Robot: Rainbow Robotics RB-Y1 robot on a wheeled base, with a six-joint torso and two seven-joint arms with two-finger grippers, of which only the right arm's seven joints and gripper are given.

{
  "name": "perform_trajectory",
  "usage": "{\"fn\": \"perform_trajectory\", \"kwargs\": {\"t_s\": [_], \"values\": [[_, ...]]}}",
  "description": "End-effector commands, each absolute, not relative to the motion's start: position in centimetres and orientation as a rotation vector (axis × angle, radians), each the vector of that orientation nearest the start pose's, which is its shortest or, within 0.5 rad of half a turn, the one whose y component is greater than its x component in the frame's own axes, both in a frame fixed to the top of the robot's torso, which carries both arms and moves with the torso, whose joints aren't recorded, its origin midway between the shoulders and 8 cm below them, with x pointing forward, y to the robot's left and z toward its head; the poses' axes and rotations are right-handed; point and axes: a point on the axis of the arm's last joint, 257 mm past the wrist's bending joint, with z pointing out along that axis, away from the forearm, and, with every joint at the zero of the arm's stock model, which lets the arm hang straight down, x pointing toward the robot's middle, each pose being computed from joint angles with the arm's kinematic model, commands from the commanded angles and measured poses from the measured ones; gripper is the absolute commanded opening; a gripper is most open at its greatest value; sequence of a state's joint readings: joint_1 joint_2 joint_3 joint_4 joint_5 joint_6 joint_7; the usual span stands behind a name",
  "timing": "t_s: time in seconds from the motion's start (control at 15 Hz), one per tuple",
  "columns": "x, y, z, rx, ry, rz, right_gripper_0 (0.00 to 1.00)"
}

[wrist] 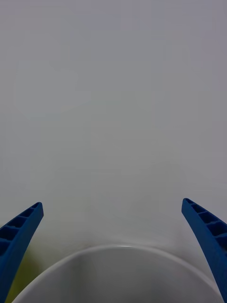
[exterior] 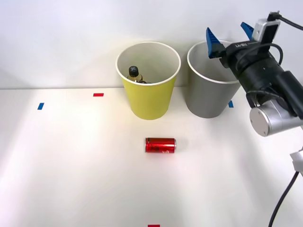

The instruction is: Put cans in the gray bin, plastic bottles in the light green bin

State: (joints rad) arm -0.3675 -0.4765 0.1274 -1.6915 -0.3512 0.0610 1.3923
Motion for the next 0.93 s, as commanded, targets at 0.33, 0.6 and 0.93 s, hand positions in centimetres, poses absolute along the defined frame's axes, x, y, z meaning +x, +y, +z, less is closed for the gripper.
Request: {"fn": "perform_trajectory", "kwargs": {"t_s": [0.33,0.6,0.93], "values": [[52.5,-20.9,-0.6,-0.175,1.209,0.332,1.0],[48.7,-23.8,-5.0,-0.089,1.208,0.363,1.0],[44.3,-27.3,-12.5,-0.007,1.331,0.335,1.0]]}}
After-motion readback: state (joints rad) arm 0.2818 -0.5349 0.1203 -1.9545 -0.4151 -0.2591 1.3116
